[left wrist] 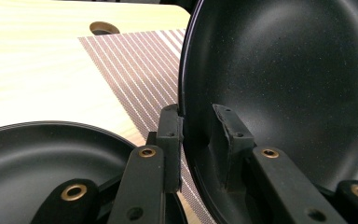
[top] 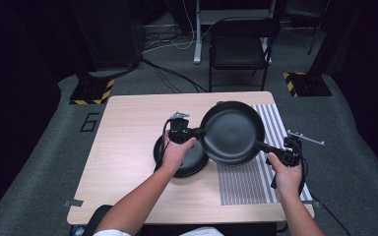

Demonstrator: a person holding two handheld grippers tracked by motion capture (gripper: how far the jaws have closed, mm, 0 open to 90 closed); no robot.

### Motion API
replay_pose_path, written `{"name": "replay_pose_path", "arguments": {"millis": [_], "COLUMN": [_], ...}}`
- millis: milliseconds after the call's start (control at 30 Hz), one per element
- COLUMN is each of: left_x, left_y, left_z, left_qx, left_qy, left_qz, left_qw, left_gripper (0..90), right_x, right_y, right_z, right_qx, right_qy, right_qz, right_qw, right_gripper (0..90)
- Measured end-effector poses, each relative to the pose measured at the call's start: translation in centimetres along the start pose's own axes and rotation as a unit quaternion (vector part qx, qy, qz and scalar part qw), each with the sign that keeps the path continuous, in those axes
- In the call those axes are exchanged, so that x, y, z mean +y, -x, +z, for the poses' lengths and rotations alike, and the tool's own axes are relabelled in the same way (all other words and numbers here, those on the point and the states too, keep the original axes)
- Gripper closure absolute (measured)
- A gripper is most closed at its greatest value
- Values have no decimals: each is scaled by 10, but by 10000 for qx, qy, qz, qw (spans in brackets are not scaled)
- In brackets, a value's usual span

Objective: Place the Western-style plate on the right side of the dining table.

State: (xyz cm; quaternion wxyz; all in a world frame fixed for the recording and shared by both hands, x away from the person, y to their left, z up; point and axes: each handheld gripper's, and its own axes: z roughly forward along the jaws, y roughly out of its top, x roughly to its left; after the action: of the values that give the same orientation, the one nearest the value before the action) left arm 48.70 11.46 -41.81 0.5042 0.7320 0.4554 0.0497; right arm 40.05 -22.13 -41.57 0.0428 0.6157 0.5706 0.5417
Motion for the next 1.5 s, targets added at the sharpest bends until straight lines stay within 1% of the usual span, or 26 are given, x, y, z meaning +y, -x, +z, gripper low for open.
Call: {"name": "replay_pose_path", "arguments": {"millis": [67, 100, 133, 267, 333, 567, 667, 700, 767, 867, 933, 967, 1300, 1433, 1500], "left_x": [0, 0, 0, 0, -1, -1, -1, -1, -1, -1, -1, -1, 0, -1, -1], "left_y": [0, 1, 1, 3, 3, 6, 7, 7, 8, 9, 9, 9, 12, 13, 14], "left_z": [2, 3, 4, 7, 8, 12, 15, 15, 16, 17, 18, 18, 23, 25, 27], "left_qx": [-24, -36, -41, -78, -88, -132, -150, -158, -175, -179, -183, -189, -216, -222, -227], "left_qy": [6, -4, -12, -30, -37, -52, -44, -58, -71, -68, -70, -80, -88, -95, -110], "left_qz": [15, -19, 7, 5, -23, 18, -5, 21, 21, 27, 2, 41, 15, 26, 4], "left_qw": [10000, 10000, 10000, 10000, 10000, 9999, 9999, 9999, 9998, 9998, 9998, 9998, 9997, 9997, 9997], "left_gripper": [737, 737, 736, 737, 736, 737, 737, 737, 737, 737, 737, 737, 737, 737, 736], "right_x": [0, 0, 0, 0, -1, -2, -1, -1, -1, -1, -2, -2, -1, -1, -2], "right_y": [1, 2, 2, 3, 4, 6, 7, 6, 7, 8, 8, 8, 11, 12, 13], "right_z": [-1, -2, -3, -5, -7, -11, -13, -13, -14, -16, -16, -17, -20, -21, -21], "right_qx": [-12, -17, -23, -52, -73, -130, -146, -160, -164, -176, -184, -186, -217, -228, -241], "right_qy": [14, 31, 24, 32, 35, 50, 64, 70, 95, 112, 101, 99, 136, 140, 147], "right_qz": [-10, -25, -17, 32, 9, 31, 14, 16, -42, -43, 6, 11, -12, 32, -12], "right_qw": [10000, 10000, 10000, 10000, 10000, 9999, 9999, 9998, 9998, 9998, 9998, 9998, 9997, 9996, 9996], "right_gripper": [814, 814, 814, 814, 814, 813, 814, 814, 814, 814, 814, 814, 814, 814, 814]}}
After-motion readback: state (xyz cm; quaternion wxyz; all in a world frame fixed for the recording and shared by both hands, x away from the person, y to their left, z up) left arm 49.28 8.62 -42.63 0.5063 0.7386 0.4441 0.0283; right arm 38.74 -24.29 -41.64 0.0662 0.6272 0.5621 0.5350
